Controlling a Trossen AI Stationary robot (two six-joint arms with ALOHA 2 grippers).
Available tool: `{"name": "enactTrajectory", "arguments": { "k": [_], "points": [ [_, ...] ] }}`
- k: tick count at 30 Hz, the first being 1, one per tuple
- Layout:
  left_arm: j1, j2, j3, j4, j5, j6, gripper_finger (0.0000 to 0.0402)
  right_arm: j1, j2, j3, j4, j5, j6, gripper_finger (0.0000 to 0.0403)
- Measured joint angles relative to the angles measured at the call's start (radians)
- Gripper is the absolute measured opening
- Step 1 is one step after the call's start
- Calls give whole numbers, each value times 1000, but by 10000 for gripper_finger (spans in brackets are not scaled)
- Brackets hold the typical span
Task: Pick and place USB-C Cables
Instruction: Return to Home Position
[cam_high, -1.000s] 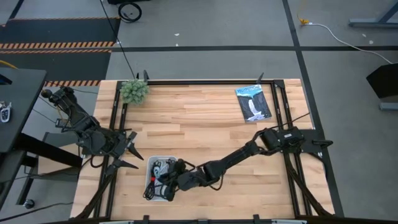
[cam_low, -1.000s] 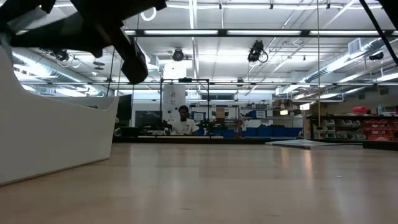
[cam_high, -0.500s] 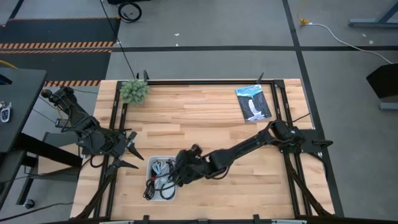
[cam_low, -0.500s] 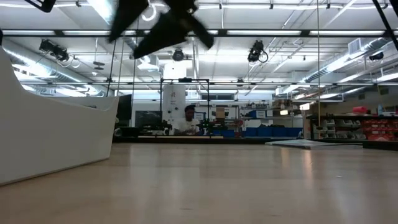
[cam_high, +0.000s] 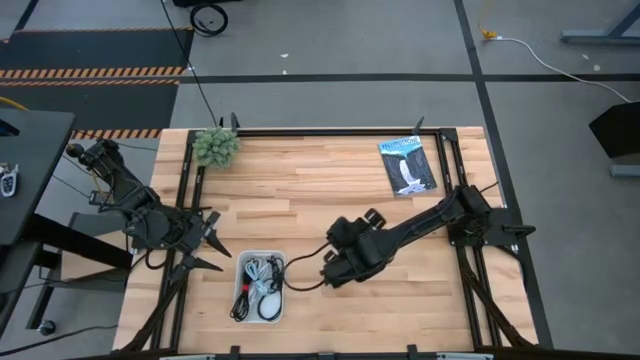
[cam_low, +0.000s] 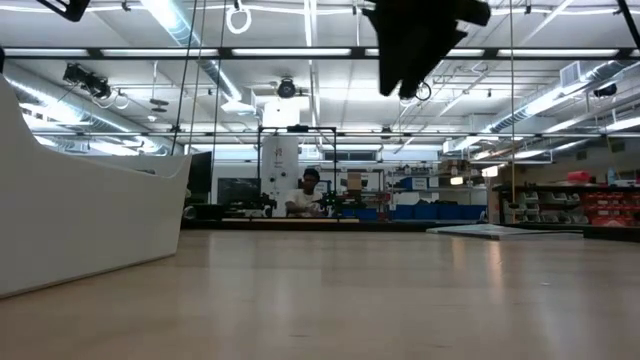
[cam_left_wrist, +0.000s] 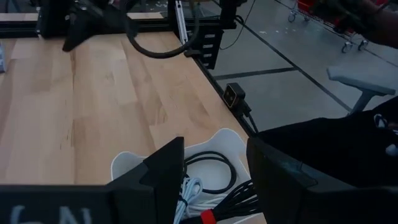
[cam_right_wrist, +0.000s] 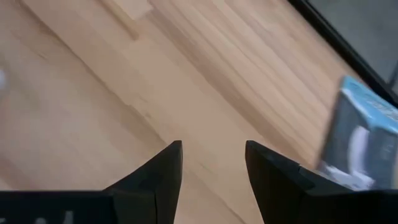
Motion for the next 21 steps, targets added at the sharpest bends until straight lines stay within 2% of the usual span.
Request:
{"name": "enactTrajectory", "arguments": {
  "k": [7,11,17,21],
  "points": [
    [0,0,0,0,0,0,183,1,-35,-1,-172,-4,54,162],
    [0,0,0,0,0,-1,183,1,-120,-82,-162,2,58,144],
    [0,0,0,-5,-1,-6,183,10,-348,-360,-123,16,246,118],
    [0,0,0,-4,-37,10,183,35,-522,-579,25,13,319,103]
  ]
}}
